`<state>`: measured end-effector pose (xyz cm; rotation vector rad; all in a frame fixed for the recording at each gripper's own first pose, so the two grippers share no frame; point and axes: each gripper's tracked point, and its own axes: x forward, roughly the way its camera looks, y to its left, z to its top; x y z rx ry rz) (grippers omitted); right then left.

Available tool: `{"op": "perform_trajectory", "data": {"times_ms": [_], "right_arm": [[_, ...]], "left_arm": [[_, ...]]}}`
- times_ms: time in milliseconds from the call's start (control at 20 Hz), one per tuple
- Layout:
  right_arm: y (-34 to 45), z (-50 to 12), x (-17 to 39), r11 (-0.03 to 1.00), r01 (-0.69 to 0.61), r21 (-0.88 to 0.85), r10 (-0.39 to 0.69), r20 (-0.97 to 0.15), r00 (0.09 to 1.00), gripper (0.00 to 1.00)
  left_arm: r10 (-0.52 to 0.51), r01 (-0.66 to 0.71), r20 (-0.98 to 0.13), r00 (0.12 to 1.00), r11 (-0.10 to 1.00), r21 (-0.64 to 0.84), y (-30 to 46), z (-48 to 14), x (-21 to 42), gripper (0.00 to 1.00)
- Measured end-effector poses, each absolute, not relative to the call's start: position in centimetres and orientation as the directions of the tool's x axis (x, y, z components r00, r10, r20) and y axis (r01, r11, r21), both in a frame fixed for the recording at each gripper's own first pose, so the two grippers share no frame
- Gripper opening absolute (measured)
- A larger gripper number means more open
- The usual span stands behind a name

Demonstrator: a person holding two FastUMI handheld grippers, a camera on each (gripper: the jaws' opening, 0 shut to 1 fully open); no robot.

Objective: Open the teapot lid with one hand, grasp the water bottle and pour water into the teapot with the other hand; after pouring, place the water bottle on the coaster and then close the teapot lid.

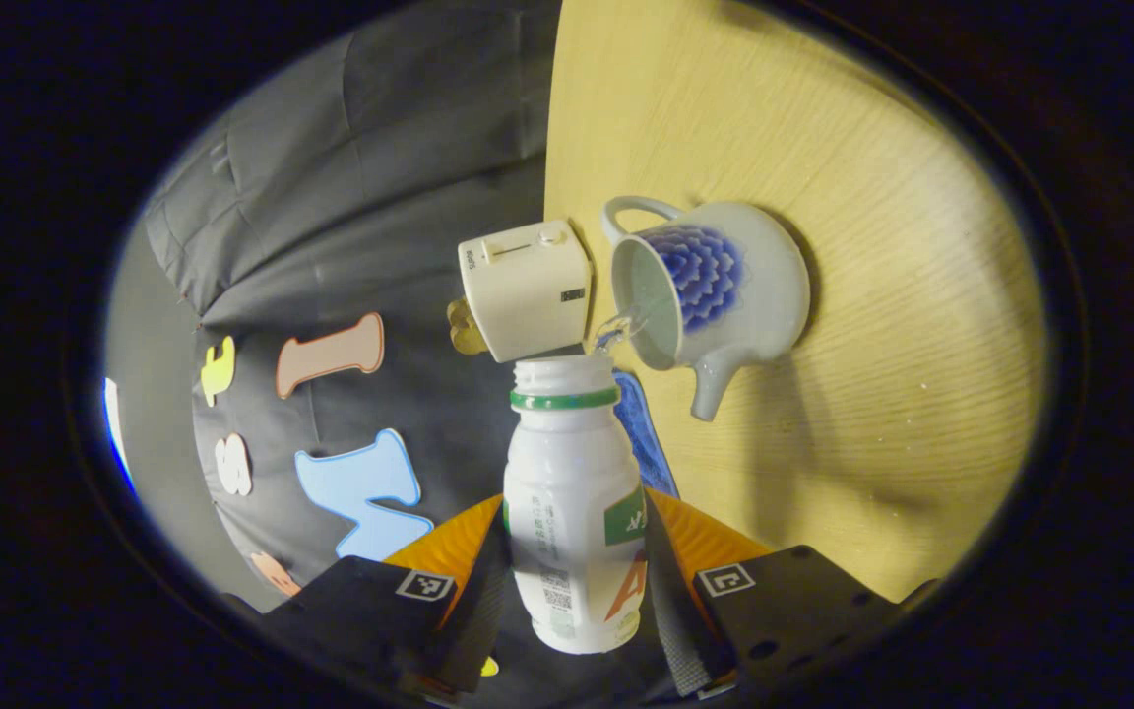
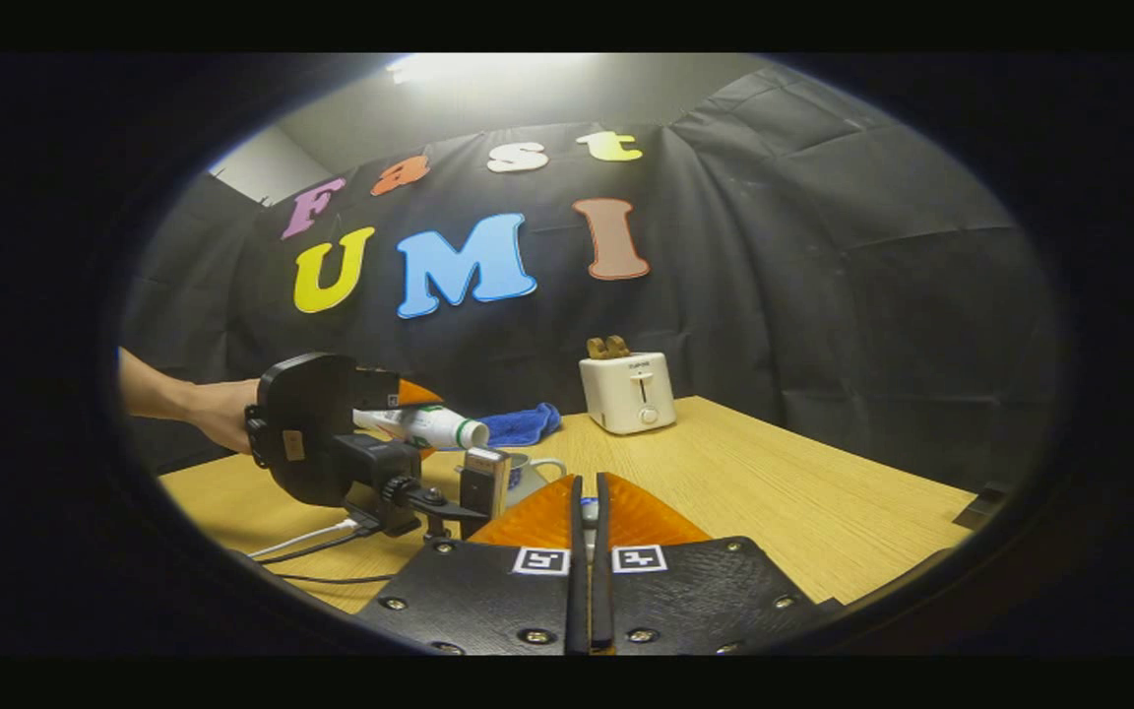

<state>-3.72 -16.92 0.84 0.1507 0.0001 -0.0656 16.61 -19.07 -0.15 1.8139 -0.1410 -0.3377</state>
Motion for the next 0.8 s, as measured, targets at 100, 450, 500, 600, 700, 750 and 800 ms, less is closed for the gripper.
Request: {"op": "perform_trajectory", "data": {"times_ms": [100, 450, 500, 600, 700, 750, 800], "right_arm": [[-17.01, 0.89, -3.77, 0.986, 0.066, 0.151, -0.066, -0.005, 0.998, 0.01], [-17.08, 1.32, -4.01, 0.986, 0.066, 0.152, -0.067, 0.004, 0.998, 0.01], [-17.15, 1.26, -4.00, 0.986, 0.066, 0.153, -0.067, 0.003, 0.998, 0.01], [-17.17, 1.25, -3.98, 0.986, 0.066, 0.156, -0.067, 0.000, 0.998, 0.01], [-17.29, 1.48, -4.09, 0.986, 0.073, 0.151, -0.074, 0.006, 0.997, 0.01], [-17.25, 1.57, -4.14, 0.986, 0.073, 0.151, -0.075, 0.008, 0.997, 0.01], [-17.27, 1.54, -4.11, 0.986, 0.073, 0.150, -0.075, 0.009, 0.997, 0.01]], "left_arm": [[-0.273, 0.074, -0.151, 0.950, -0.276, 0.958, -19.12, -0.10, 16.58, 0.81], [-0.273, 0.058, -0.145, 0.951, -0.304, 0.951, -19.18, 0.29, 16.54, 0.78], [-0.273, 0.055, -0.143, 0.951, -0.306, 0.950, -19.22, 0.28, 16.55, 0.75], [-0.278, 0.039, -0.134, 0.951, -0.323, 0.946, -19.26, 0.46, 16.65, 0.75], [-0.275, 0.039, -0.138, 0.952, -0.336, 0.941, -19.05, 0.57, 16.60, 0.75], [-0.272, 0.040, -0.139, 0.952, -0.339, 0.940, -18.95, 0.59, 16.66, 0.75], [-0.268, 0.041, -0.139, 0.953, -0.344, 0.938, -18.83, 0.65, 16.79, 0.75]]}}
